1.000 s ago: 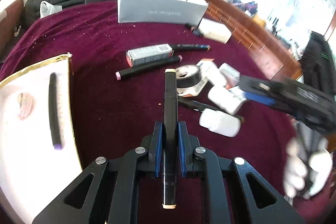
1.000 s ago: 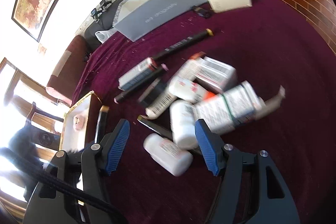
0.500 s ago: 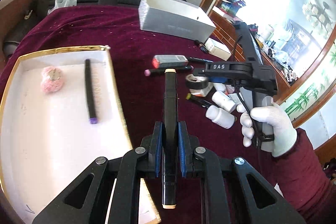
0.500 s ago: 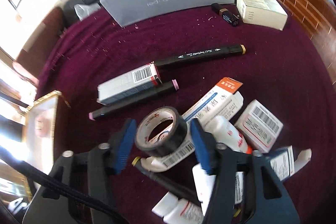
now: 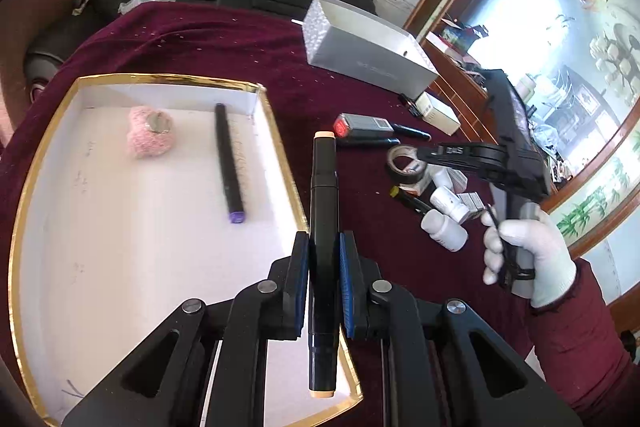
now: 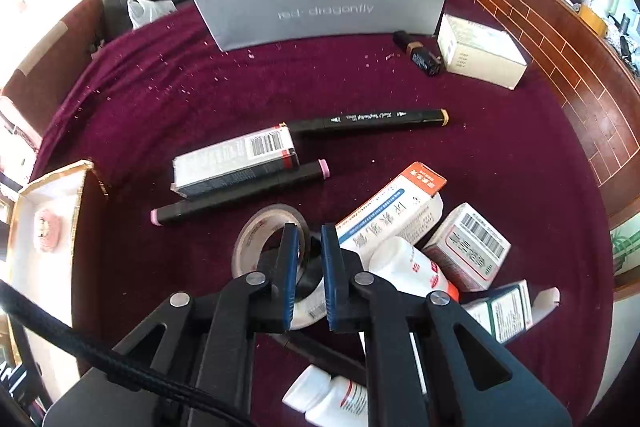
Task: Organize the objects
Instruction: 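Carry the marker to the tray with the left gripper while the right gripper grasps the black tape roll, then place the marker and tape roll in the tray and open both grippers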
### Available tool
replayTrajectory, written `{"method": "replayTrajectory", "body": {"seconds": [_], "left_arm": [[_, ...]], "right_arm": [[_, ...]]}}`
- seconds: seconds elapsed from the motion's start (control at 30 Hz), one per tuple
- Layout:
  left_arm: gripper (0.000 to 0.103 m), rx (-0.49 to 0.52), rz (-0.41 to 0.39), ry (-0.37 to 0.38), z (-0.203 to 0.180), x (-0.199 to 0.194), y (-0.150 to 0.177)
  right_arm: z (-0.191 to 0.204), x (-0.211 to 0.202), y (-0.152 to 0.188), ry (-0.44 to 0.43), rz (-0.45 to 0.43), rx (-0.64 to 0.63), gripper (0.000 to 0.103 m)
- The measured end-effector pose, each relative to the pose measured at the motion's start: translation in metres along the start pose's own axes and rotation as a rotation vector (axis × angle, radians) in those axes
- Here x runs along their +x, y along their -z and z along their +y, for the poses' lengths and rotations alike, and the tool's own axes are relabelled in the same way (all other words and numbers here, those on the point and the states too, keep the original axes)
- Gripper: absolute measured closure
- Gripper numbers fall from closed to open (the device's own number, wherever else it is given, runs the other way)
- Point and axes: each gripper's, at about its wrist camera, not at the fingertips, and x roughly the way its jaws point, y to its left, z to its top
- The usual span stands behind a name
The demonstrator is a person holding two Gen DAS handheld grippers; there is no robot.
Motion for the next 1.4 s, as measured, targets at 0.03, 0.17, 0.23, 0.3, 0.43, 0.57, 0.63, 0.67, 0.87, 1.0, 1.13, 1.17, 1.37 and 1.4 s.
{"method": "replayTrajectory", "body": {"seconds": [0.03,0.17,0.23,0.3,0.43,0.57,0.63,0.67,0.87,1.0,1.13,1.17,1.37,1.4], "left_arm": [[0.091,-0.003,-0.005,-0.005,0.002,-0.003,0.001],[0.091,-0.027,-0.028,-0.032,0.016,-0.015,0.002],[0.091,-0.048,-0.034,-0.043,0.025,-0.020,0.003],[0.091,-0.068,-0.039,-0.044,0.033,-0.025,0.005],[0.091,-0.075,-0.046,-0.056,0.039,-0.033,0.011],[0.091,-0.080,-0.053,-0.056,0.043,-0.036,0.012],[0.091,-0.088,-0.058,-0.053,0.045,-0.037,0.011],[0.091,-0.092,-0.062,-0.047,0.047,-0.037,0.010],[0.091,-0.100,-0.063,-0.058,0.053,-0.035,0.008],[0.091,-0.113,-0.062,-0.068,0.061,-0.035,0.006],[0.091,-0.118,-0.067,-0.100,0.067,-0.037,0.004],[0.091,-0.116,-0.065,-0.116,0.070,-0.038,0.002],[0.091,-0.107,-0.047,-0.217,0.089,-0.033,-0.019],[0.091,-0.101,-0.043,-0.240,0.092,-0.030,-0.024]], "right_arm": [[0.001,-0.005,0.001,-0.003,-0.012,-0.003,0.096],[0.011,-0.028,0.004,-0.008,-0.067,-0.028,0.097],[0.018,-0.036,0.004,-0.009,-0.078,-0.060,0.097],[0.027,-0.031,0.002,-0.012,-0.036,-0.099,0.094],[0.020,-0.003,-0.005,0.016,0.019,-0.056,0.077],[0.016,0.023,-0.011,0.074,0.051,-0.065,0.077],[0.017,0.035,-0.013,0.077,0.068,-0.094,0.077],[0.020,0.040,-0.013,0.091,0.075,-0.109,0.077],[0.014,0.039,-0.012,0.064,0.049,-0.073,0.092],[0.012,0.010,-0.009,0.003,-0.016,-0.052,0.093],[0.022,-0.022,-0.007,-0.068,-0.082,-0.054,0.093],[0.029,-0.029,-0.008,-0.089,-0.093,-0.064,0.093],[0.079,-0.057,0.001,-0.250,-0.109,-0.134,0.092],[0.090,-0.056,0.004,-0.275,-0.100,-0.149,0.092]]}}
